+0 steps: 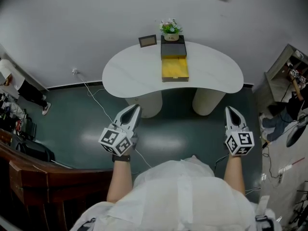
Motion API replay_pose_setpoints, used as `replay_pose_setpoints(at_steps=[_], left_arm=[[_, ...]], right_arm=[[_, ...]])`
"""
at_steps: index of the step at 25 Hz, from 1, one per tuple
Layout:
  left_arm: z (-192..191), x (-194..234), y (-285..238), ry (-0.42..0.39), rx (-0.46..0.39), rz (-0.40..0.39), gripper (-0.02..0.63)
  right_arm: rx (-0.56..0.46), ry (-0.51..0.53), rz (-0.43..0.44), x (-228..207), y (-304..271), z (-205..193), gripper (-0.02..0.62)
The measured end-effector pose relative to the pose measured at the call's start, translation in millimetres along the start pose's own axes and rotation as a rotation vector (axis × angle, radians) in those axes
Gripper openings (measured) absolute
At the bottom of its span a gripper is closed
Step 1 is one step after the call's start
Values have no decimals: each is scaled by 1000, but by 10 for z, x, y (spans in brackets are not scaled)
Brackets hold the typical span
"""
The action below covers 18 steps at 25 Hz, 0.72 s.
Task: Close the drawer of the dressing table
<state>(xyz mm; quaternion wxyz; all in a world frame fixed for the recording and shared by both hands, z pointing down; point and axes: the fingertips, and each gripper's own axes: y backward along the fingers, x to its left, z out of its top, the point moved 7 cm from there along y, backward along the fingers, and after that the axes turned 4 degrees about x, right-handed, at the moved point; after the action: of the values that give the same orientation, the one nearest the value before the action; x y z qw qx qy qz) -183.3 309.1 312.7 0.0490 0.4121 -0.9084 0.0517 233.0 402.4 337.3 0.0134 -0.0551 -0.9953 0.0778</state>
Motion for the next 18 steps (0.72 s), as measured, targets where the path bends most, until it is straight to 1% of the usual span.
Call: replay_pose_setpoints(at_steps=[10,18], left_arm=[[-9,24,45,5,-6,2,32],[-66,97,145,21,-11,23,32]], right_arm=[[17,7,-6,16,-6,-27,9],[28,6,0,111,-48,-69,9]])
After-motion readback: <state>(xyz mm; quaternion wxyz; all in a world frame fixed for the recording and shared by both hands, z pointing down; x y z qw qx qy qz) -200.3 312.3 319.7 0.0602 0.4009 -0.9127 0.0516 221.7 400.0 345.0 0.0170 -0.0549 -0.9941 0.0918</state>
